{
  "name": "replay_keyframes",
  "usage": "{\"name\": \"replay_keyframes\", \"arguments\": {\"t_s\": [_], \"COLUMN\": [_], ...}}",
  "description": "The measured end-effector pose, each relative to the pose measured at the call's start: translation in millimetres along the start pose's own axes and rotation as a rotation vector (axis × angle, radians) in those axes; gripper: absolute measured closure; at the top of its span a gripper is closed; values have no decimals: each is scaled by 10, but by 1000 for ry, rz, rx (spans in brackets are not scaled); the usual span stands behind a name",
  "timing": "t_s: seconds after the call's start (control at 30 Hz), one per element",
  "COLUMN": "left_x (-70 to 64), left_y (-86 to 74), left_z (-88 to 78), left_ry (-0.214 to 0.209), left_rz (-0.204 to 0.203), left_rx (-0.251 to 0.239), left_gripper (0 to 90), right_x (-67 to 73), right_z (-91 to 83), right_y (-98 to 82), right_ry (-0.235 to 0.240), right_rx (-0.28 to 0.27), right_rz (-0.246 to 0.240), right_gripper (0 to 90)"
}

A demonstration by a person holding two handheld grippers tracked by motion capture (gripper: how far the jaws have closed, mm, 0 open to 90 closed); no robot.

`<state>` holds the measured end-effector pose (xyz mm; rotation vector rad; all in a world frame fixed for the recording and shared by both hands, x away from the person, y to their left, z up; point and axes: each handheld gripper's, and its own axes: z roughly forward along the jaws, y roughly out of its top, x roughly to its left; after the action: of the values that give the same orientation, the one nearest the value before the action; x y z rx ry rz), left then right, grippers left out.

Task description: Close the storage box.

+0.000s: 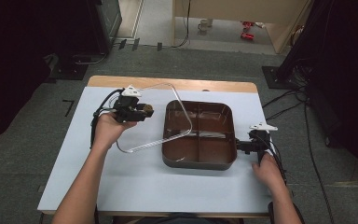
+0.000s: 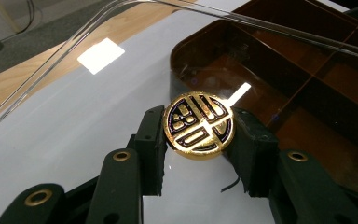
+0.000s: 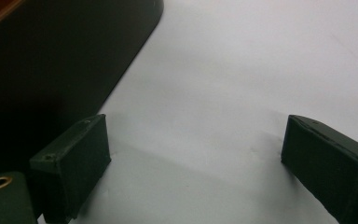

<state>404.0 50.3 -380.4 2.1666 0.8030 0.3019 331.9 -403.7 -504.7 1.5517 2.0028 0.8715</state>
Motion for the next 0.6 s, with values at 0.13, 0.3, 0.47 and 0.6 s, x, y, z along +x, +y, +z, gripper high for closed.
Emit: {"name": "replay_keyframes", "arguments": {"t_s": [0.13,0.3,0.47,0.6], "left_x": [-55,-165,-270,-318], "left_y": [79,218,280,292], "left_z": [74,219,318,365], "left_ry": [-18,-66,-94,-110], "left_rz": [16,36,62,79], "left_rx": [-4,-15,-21,-24], "left_gripper": [595,595,595,595], "right_x": [0,1,1,-2], "right_z": [0,0,0,1], "right_y": [0,0,0,1], "right_ry": [0,0,0,2], "right_rx": [0,1,1,2], "right_rz": [-1,1,2,3], "right_gripper": [72,72,72,72]}}
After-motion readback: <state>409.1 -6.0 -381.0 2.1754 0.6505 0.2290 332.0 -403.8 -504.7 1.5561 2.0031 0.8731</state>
